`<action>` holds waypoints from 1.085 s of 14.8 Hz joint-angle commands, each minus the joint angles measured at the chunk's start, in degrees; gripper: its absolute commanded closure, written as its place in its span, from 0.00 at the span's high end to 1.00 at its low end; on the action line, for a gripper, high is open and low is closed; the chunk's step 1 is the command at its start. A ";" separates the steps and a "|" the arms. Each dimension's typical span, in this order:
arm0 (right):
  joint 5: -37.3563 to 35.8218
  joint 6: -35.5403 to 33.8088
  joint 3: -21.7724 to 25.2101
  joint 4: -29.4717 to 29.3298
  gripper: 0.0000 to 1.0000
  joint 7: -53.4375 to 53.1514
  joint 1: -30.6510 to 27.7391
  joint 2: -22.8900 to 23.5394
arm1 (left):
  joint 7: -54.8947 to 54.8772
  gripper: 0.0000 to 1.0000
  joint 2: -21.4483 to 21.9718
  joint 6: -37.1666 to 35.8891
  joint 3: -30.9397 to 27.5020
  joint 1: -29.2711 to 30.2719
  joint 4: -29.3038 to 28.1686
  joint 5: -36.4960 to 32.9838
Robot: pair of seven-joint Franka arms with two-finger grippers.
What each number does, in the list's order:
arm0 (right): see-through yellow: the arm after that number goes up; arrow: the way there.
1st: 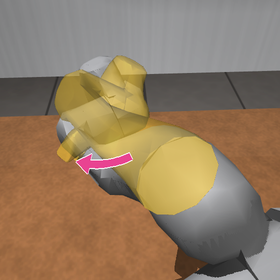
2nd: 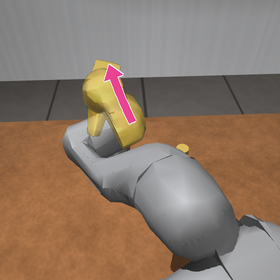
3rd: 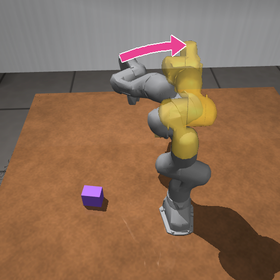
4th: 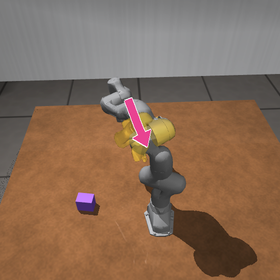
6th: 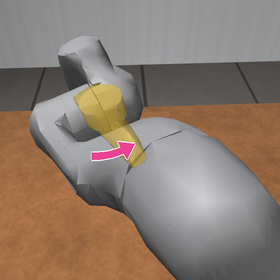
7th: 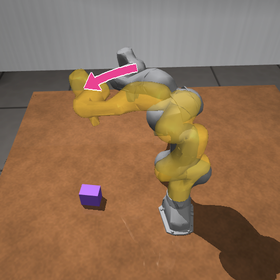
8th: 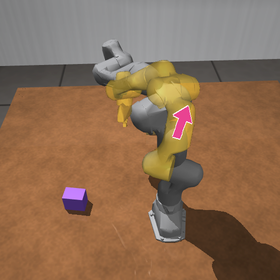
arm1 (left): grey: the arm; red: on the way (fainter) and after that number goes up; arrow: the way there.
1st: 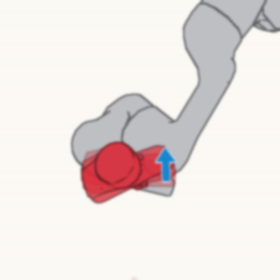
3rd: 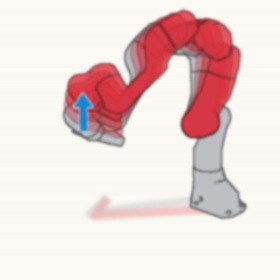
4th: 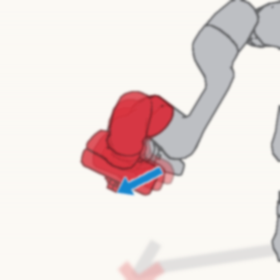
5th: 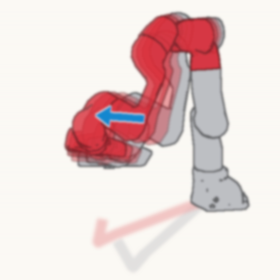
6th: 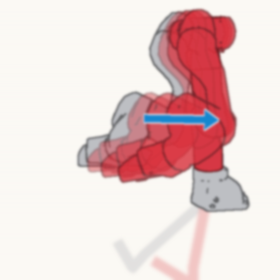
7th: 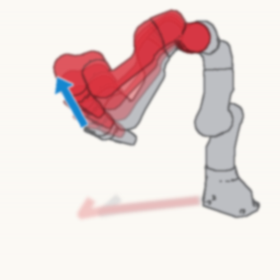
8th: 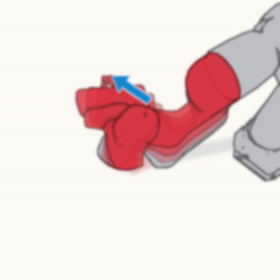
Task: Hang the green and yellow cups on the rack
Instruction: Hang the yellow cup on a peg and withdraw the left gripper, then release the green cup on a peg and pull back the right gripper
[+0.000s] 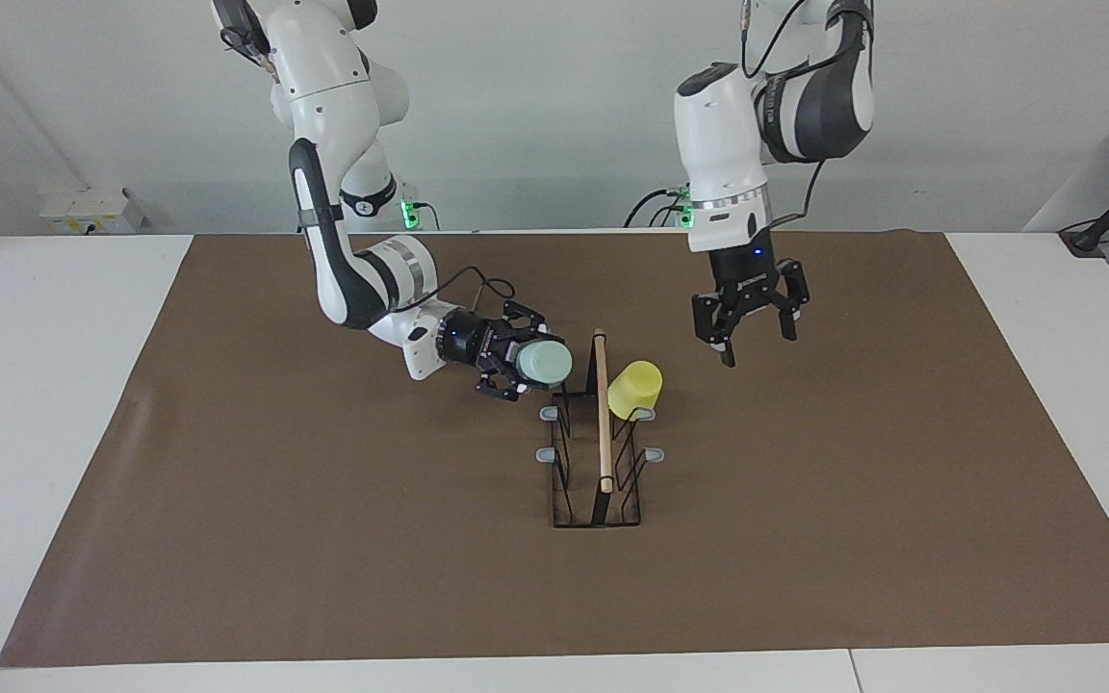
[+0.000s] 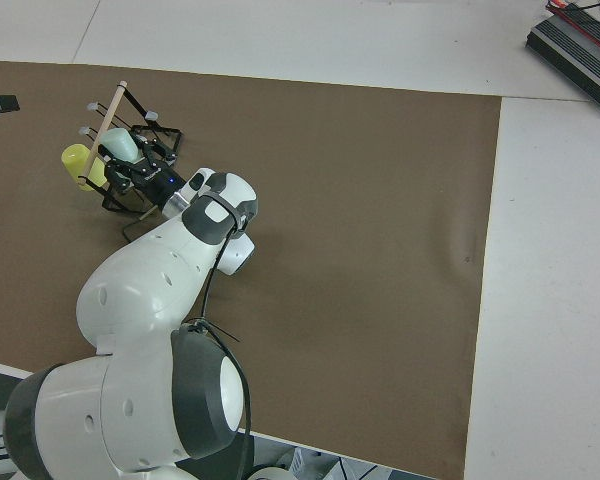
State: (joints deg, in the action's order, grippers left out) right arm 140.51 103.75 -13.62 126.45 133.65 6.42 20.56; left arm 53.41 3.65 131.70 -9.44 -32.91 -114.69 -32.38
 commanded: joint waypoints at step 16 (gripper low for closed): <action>-17.68 20.25 0.18 -8.75 1.00 -3.89 -5.27 -6.93 | -62.02 1.00 -3.57 -33.87 -0.23 23.94 22.58 34.40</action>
State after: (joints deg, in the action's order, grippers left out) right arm 129.81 119.87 -13.08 119.11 134.15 3.75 16.74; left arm -7.23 1.68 101.62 -10.14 -9.55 -95.20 1.05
